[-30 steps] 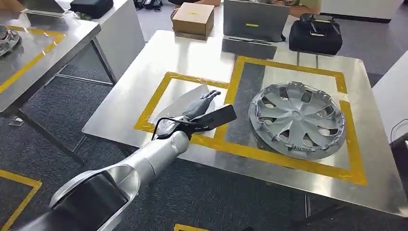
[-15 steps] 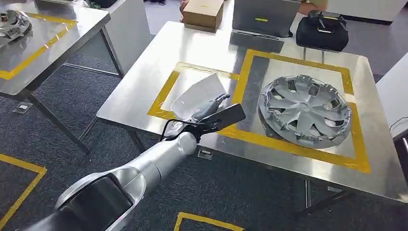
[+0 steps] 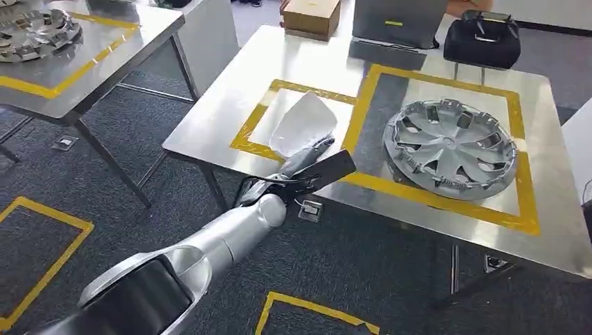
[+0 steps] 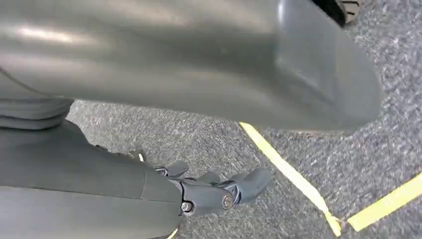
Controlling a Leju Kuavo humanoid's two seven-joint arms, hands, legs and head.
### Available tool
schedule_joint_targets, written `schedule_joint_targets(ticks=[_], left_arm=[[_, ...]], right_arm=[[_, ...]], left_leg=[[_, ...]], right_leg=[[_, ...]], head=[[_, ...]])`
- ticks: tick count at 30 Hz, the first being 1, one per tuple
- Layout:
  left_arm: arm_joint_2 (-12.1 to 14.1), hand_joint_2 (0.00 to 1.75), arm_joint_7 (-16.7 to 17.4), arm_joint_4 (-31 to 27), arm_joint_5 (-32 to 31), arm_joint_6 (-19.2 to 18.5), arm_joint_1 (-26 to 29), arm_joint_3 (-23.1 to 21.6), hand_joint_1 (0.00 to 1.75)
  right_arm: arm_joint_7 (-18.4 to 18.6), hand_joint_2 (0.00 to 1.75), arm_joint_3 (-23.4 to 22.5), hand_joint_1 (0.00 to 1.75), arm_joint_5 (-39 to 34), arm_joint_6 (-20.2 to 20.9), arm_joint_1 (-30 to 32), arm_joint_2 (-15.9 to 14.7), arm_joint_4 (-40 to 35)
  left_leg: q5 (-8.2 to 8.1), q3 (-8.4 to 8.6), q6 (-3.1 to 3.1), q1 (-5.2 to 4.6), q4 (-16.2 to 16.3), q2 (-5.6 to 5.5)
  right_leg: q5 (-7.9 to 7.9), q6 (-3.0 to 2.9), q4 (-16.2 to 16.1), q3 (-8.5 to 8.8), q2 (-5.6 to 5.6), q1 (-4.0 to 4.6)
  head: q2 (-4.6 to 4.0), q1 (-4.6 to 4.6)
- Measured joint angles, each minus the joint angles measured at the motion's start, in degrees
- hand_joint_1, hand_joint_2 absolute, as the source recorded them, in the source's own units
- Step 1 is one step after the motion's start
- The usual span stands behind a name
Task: Take the parts from the cabinet and place them on the table.
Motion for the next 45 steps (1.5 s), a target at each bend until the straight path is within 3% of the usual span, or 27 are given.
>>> schedule_joint_targets(ticks=[1, 4, 5, 7, 9, 11, 14, 15, 16, 17, 19, 20, 22, 24, 25, 27, 29, 30, 31, 32, 35, 36, 38, 40, 42, 44, 45], left_arm=[[-0.26, 0.0, -0.04, -0.13, 0.04, 0.04, -0.03, -0.18, 0.0], [-0.07, 0.0, -0.02, -0.02, 0.07, 0.09, 0.04, -0.77, 0.0], [0.02, 0.0, -0.02, 0.04, 0.07, 0.11, 0.05, -0.94, 0.0], [-0.09, 0.0, 0.0, 0.0, 0.07, 0.13, 0.0, -1.22, 0.0], [-0.26, 0.0, -0.02, -0.02, 0.09, 0.13, 0.03, -1.71, 0.0], [-0.18, 0.0, 0.02, -0.02, 0.24, 0.17, 0.15, -2.01, 0.0], [-0.11, 0.0, 0.04, -0.07, 0.79, 0.22, 0.16, -2.36, 0.0], [-0.24, 0.0, 0.04, -0.22, 0.94, 0.22, 0.13, -2.6, 0.0], [-0.31, 0.0, 0.11, -0.42, 1.36, 0.33, 0.11, -2.62, 0.0], [-0.42, 0.0, 0.13, -0.55, 1.49, 0.5, 0.14, -2.78, 0.0], [-0.42, 0.0, 0.26, -0.59, 2.12, 0.66, -0.01, -3.5, 0.0], [-0.04, 0.0, 0.37, -0.53, 2.38, 0.72, 0.06, -3.59, 0.0], [0.17, 0.0, 0.61, -0.59, 2.76, 0.81, -0.11, -4.02, 0.0], [0.02, 0.0, 0.46, -0.77, 3.39, 1.14, -0.18, -4.42, 0.0], [-0.02, 0.0, 0.0, -0.77, 3.96, 1.4, -0.2, -4.77, 0.0], [0.09, 0.0, -0.59, -0.74, 5.18, 1.99, -0.2, -5.47, 0.0], [0.13, 0.0, -0.57, -0.72, 5.81, 2.62, -0.25, -6.06, 0.0], [0.02, 0.0, -0.52, -0.77, 6.03, 2.78, -0.31, -6.39, 0.0], [-0.33, 0.0, -0.5, -1.03, 6.08, 2.95, -0.38, -6.65, 0.0], [-0.5, 0.0, -0.52, -1.16, 6.23, 3.15, -0.71, -6.89, 0.0], [-0.07, 0.0, -0.33, -0.92, 6.58, 3.5, -0.86, -7.7, 0.0], [0.06, 0.0, -0.15, -0.79, 6.78, 3.63, -0.85, -7.85, 0.0], [-0.09, 0.0, -0.07, -0.7, 7.19, 3.78, -1.0, -8.26, 0.0], [-0.4, 0.0, -0.13, -0.64, 7.19, 3.78, -0.91, -8.68, 0.0], [-0.29, 0.0, -0.18, -0.4, 7.34, 3.8, -0.8, -8.83, 0.0], [-0.26, 0.0, -0.26, -0.33, 7.41, 3.85, -0.82, -9.16, 0.0], [-0.37, 0.0, -0.37, -0.35, 7.43, 3.87, -0.82, -9.27, 0.0]], right_arm=[[0.0, 0.0, 0.0, 0.0, -0.02, 0.0, -0.01, 0.02, 0.02], [0.02, 0.0, 0.0, 0.0, -0.02, 0.02, -0.05, -0.02, 0.02], [0.02, 0.0, 0.0, 0.0, -0.02, 0.07, -0.03, 0.0, 0.02], [0.07, 0.0, 0.0, 0.0, -0.02, 0.13, 0.03, -0.02, 0.02], [0.07, 0.0, 0.0, 0.0, -0.02, 0.28, 0.07, -0.09, 0.02], [0.0, 0.0, 0.0, 0.0, -0.02, 0.42, 0.05, -0.09, 0.02], [-0.02, 0.0, 0.0, 0.0, -0.02, 0.5, 0.01, -0.2, 0.02], [-0.02, 0.0, 0.0, 0.0, -0.04, 0.55, -0.14, -0.35, 0.0], [-0.11, 0.0, 0.0, 0.0, -0.07, 0.59, -0.07, -0.55, -0.02], [-0.07, 0.0, 0.0, 0.0, -0.15, 0.68, 0.04, -0.5, -0.02], [-0.02, 0.0, 0.0, 0.0, -0.2, 0.63, -0.06, -0.53, -0.02], [-0.02, 0.0, 0.0, 0.0, -0.2, 0.66, -0.02, -0.37, 0.02], [0.0, 0.0, 0.0, 0.0, -0.02, 0.7, -0.18, -0.46, -0.02], [0.02, 0.0, 0.0, 0.0, -0.02, 0.79, 0.27, -0.55, -0.02], [0.0, 0.0, 0.0, 0.0, -0.02, 0.81, 0.34, -0.57, -0.02], [-0.02, 0.0, 0.0, 0.0, -0.02, 0.87, 0.3, -0.57, -0.02], [0.0, 0.0, 0.0, 0.0, -0.02, 0.87, 0.31, -0.61, -0.02], [0.0, 0.0, 0.0, 0.0, 0.0, 0.87, 0.3, -0.66, -0.02], [-0.02, 0.0, 0.0, 0.0, 0.02, 0.87, 0.36, -0.72, -0.04], [0.0, 0.0, 0.0, 0.0, 0.07, 0.87, 0.36, -0.74, -0.04], [-0.02, 0.0, 0.0, 0.0, 0.13, 0.96, 0.17, -0.52, -0.02], [-0.02, 0.0, 0.0, 0.0, 0.15, 0.98, 0.27, -0.48, -0.02], [-0.02, 0.0, 0.0, 0.0, 0.24, 1.07, 0.72, -0.48, -0.02], [-0.02, 0.0, 0.0, 0.0, 0.31, 1.09, 1.02, -0.55, -0.02], [-0.02, 0.0, 0.0, 0.0, 0.28, 1.11, 0.99, -0.55, -0.02], [-0.02, 0.0, 0.0, 0.0, 0.2, 1.11, 0.98, -0.66, -0.02], [-0.02, 0.0, 0.0, 0.0, 0.13, 1.11, 0.92, -0.66, -0.02]], left_leg=[[-0.26, 0.55, 1.18, -0.52, -1.64, -0.18], [0.72, -1.13, 2.99, -0.79, -1.26, -1.7], [1.5, -1.48, 4.03, -0.54, -1.66, -2.21], [2.97, -3.28, 4.93, -0.55, -1.65, -3.24], [4.42, -5.11, 5.33, -0.84, -1.65, -4.6], [6.03, -7.11, 5.39, -1.28, -1.59, -6.14], [8.32, -9.55, 5.27, -1.72, -1.54, -8.48], [9.12, -10.08, 5.28, -1.49, -1.55, -8.99], [9.84, -10.41, 4.95, -1.76, -1.67, -9.67], [10.68, -10.28, 4.47, -1.32, -2.39, -10.23], [12.66, -10.35, 3.56, -1.03, -3.73, -11.86], [13.41, -10.59, 3.28, -1.57, -4.34, -12.2], [6.84, -12.07, 3.26, -1.38, -0.81, -7.03], [-0.57, -13.69, 2.13, -0.62, 7.81, -4.84], [-1.79, -14.12, 1.54, -0.22, 12.17, -4.44], [2.48, -13.51, 0.56, 0.56, 16.2, -4.06], [7.2, -9.38, -0.22, 1.12, 13.32, -2.97], [5.14, -5.4, -0.36, 1.27, 8.96, -0.97], [0.52, -0.22, -0.6, 0.59, 2.48, 1.48], [-1.93, 1.19, 1.23, 0.05, -1.72, 1.17], [-0.78, -0.19, 3.51, -0.66, -1.67, -0.49], [-0.27, -0.11, 4.14, -0.5, -1.77, -1.08], [0.75, -1.22, 4.92, -0.46, -1.68, -2.34], [1.65, -2.27, 5.3, -0.77, -1.6, -4.18], [2.42, -3.16, 5.25, -1.05, -1.5, -6.03], [2.96, -3.65, 5.13, -1.15, -1.39, -7.74], [3.15, -3.71, 5.01, -1.15, -1.37, -8.51]], right_leg=[[0.29, 0.41, 0.22, -0.22, -0.53, 0.05], [1.63, 1.68, 0.02, -0.39, -2.17, -0.1], [1.18, 2.08, 0.25, -0.9, -1.78, -0.36], [-5.25, 2.38, 5.07, -2.47, 2.97, -0.56], [-11.21, 2.21, 13.92, -4.68, 4.77, -0.19], [-10.96, 1.46, 18.3, -4.68, 4.99, 0.42], [-5.11, -0.95, 9.94, 2.77, 6.66, 1.73], [-7.01, -2.37, 4.57, 5.99, 9.31, 2.02], [-8.89, -2.36, 0.02, 8.56, 10.12, 1.65], [-8.35, -1.42, 0.41, 8.3, 9.73, 2.01], [-7.18, -1.98, -0.25, 8.06, 8.8, 2.34], [-5.94, -1.89, -1.41, 7.73, 7.84, 1.23], [-4.18, -2.37, -1.73, 6.51, 6.24, 1.16], [-2.91, -1.96, -1.68, 4.95, 4.23, 1.11], [-2.22, -1.83, -1.63, 3.95, 3.16, 0.99], [-1.14, -1.26, -1.44, 1.92, 1.34, 0.66], [0.04, -0.57, -0.86, -0.22, -0.62, 0.4], [0.39, -0.16, -0.4, -0.78, -1.18, 0.4], [0.56, 0.26, -0.05, -1.32, -1.64, 0.51], [0.82, 0.77, 0.29, -1.5, -2.38, 0.48], [2.19, 2.02, -0.12, -1.39, -4.53, -0.38], [1.07, 2.54, 0.72, -1.67, -1.99, -0.84], [-4.42, 2.65, 7.62, -4.29, 3.25, -0.84], [-8.75, 2.55, 16.91, -7.62, 4.88, -0.47], [-8.14, 1.92, 17.23, -6.96, 5.08, 0.01], [-4.36, 0.92, 8.59, -1.55, 5.91, 0.38], [-2.5, 0.3, 3.07, 1.85, 7.76, 0.59]], head=[[0.0, -0.2], [0.0, 0.11], [0.0, 0.18], [0.0, 0.44], [0.0, 0.77], [0.0, 0.83], [0.0, 0.81], [0.0, 0.77], [0.0, 0.59], [0.0, 0.68], [0.0, 1.16], [0.0, 1.09], [0.0, 0.59], [0.0, 0.39], [0.0, 0.44], [0.0, 0.33], [0.0, 0.24], [0.0, 0.18], [0.0, -0.04], [0.0, 0.26], [0.0, 0.55], [0.0, 0.59], [0.0, 0.72], [0.0, 0.98], [0.0, 0.98], [0.0, 0.98], [0.0, 1.03]])
